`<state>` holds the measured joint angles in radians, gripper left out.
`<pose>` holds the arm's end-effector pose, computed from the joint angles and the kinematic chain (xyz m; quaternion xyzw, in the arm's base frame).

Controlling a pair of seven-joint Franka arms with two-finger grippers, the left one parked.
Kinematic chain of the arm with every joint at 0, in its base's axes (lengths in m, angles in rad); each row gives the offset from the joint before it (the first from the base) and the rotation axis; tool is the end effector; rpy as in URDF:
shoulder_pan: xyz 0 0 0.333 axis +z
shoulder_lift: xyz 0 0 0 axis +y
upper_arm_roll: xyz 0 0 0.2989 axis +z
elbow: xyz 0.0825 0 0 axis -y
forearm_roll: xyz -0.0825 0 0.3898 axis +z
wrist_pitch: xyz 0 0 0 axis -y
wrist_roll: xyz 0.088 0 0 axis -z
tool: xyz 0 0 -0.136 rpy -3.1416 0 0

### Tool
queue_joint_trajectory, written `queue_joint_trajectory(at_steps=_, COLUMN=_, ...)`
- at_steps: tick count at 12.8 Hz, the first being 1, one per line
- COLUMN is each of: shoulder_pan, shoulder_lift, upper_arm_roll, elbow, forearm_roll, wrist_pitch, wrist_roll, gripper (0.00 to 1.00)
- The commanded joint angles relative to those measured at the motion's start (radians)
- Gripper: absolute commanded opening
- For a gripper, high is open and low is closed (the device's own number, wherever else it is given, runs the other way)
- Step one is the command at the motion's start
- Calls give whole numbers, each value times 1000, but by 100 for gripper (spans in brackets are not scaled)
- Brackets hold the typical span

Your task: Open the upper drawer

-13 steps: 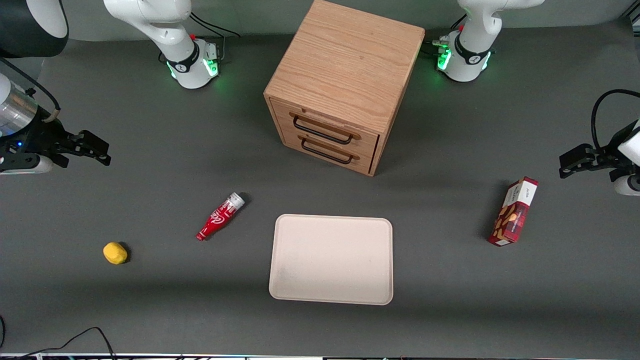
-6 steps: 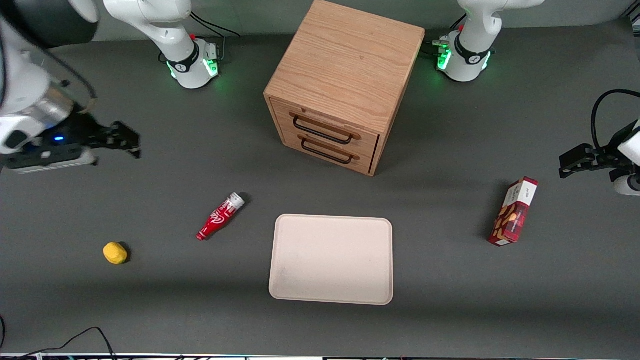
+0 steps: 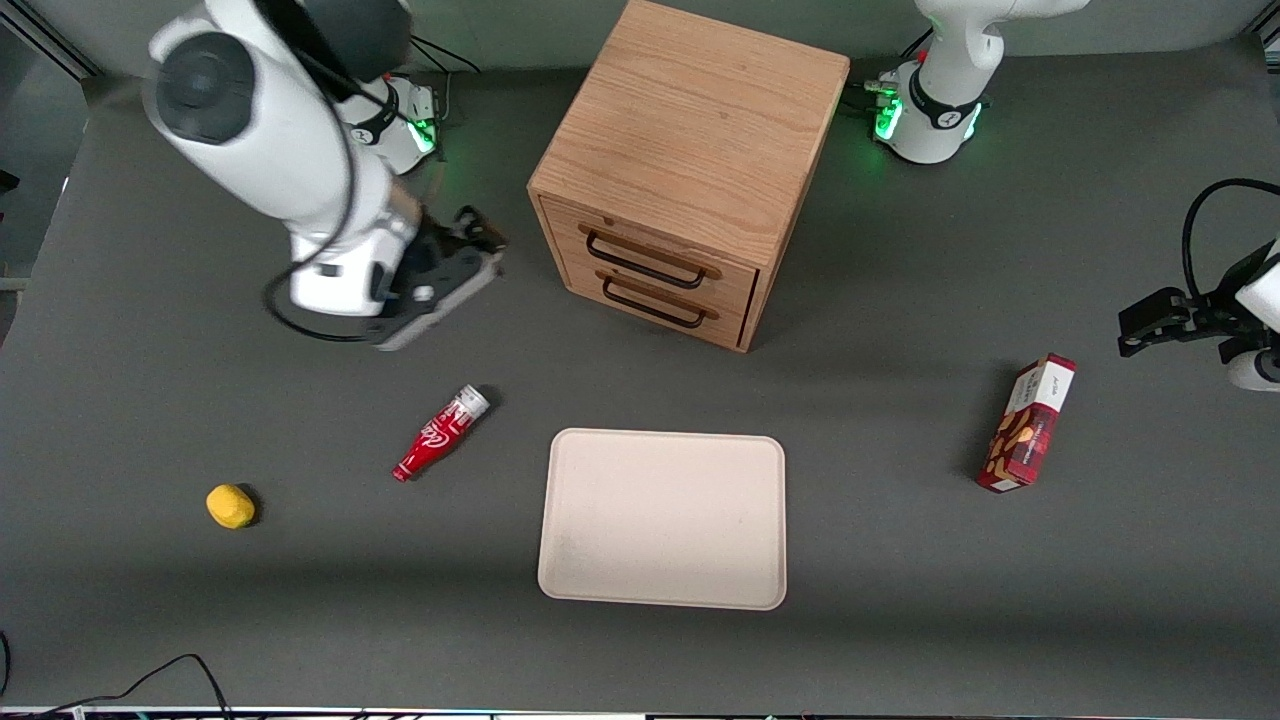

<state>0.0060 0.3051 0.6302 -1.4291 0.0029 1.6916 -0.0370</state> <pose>0.5407 0.3436 0.5050 -0.9439 -0.3177 0.0193 0.0884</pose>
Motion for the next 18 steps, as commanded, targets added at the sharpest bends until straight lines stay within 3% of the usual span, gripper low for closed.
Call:
queue_joint_trajectory(at_steps=1, shoulder_pan=75, shoulder_lift=133, upper_arm_roll=84, elbow=67, forearm_roll=-90, wrist_pitch=61, wrist_roll=-29, gripper=100)
queue_joint_trajectory(at_steps=3, shoulder_pan=109, shoulder_lift=193, upper_arm_roll=169, elbow=58, forearm_roll=-219, wrist_pitch=104, wrist_roll=-23, gripper=100)
queue_joint_trajectory(at_steps=13, shoulder_pan=126, shoulder_lift=298, upper_arm_roll=189, elbow=-19, forearm_roll=-238, wrist_pitch=194, wrist_roll=-107, gripper=100)
queue_joint_trajectory(at_steps=18, shoulder_pan=137, shoulder_lift=327, upper_arm_roll=138, elbow=-19, forearm_roll=-270, wrist_pitch=253, wrist_roll=-205, gripper=100)
